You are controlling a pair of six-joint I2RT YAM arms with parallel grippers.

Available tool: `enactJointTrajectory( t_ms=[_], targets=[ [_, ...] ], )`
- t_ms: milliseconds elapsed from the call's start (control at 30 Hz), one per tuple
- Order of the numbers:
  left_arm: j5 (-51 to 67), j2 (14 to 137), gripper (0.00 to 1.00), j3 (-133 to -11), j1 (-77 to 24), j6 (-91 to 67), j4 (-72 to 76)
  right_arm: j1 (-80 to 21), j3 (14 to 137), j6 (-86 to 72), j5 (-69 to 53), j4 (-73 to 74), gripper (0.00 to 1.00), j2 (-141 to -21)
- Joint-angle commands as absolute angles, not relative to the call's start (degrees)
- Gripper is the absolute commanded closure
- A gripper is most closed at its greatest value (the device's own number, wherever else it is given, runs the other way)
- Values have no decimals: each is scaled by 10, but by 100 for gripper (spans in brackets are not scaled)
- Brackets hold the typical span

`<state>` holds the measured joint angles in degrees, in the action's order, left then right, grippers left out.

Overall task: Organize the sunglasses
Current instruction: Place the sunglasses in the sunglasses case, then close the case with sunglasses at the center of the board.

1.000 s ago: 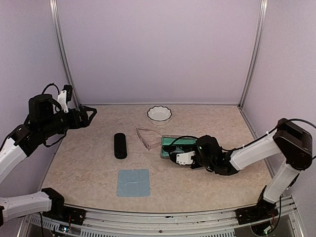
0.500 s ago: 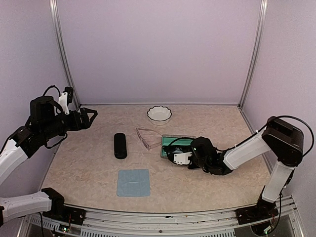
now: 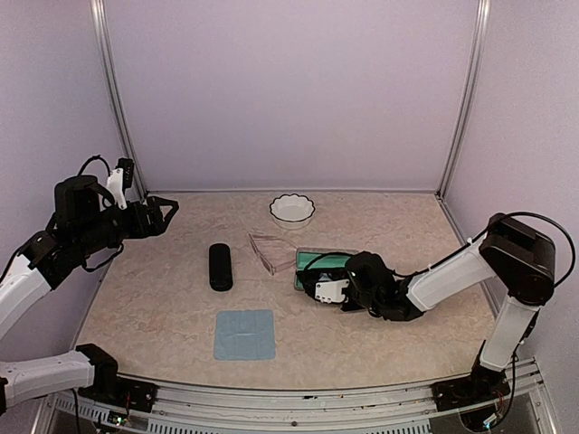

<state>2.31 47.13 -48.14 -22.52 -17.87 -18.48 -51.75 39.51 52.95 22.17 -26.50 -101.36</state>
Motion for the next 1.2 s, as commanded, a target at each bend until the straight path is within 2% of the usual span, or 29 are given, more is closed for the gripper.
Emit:
enactJointTrajectory(
  t_ms=[0,200,533,700,833,1033,1167],
  targets=[
    [21,464,1,-474,-221,-180,-171,-527,400,524,224,-254,87,-997],
    [21,462,1,-473,-221,-183,-169,-531,395,518,224,-237,78,-966],
    [27,466,1,-474,-221,-184,-161,-532,371,474,169,-190,70,-865],
    [32,471,1,-476,-220,-183,-157,-526,367,421,133,-165,69,-800],
    [35,476,1,-476,-220,-184,-154,-506,415,323,117,-109,69,-773],
    [34,480,1,-474,-220,-183,-152,-456,506,63,170,-36,71,-785],
    [34,480,1,-470,-220,-184,-149,-405,580,-54,75,29,74,-829]
  ],
)
